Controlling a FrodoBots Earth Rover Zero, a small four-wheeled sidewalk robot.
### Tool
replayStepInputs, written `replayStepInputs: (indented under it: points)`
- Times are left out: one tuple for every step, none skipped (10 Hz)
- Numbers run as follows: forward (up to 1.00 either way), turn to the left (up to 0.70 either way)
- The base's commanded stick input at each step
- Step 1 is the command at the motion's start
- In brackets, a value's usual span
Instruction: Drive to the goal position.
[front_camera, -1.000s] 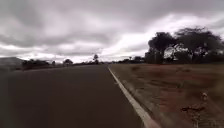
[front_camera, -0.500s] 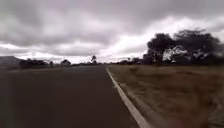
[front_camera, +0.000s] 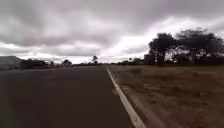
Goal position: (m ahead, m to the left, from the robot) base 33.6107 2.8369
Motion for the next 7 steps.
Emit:
replayStepInputs:
  points:
    - [0.85,0.00]
    - [0.85,0.00]
    - [0.85,0.00]
    - [0.85,0.00]
    - [0.85,0.00]
    - [0.85,0.00]
    - [0.85,0.00]
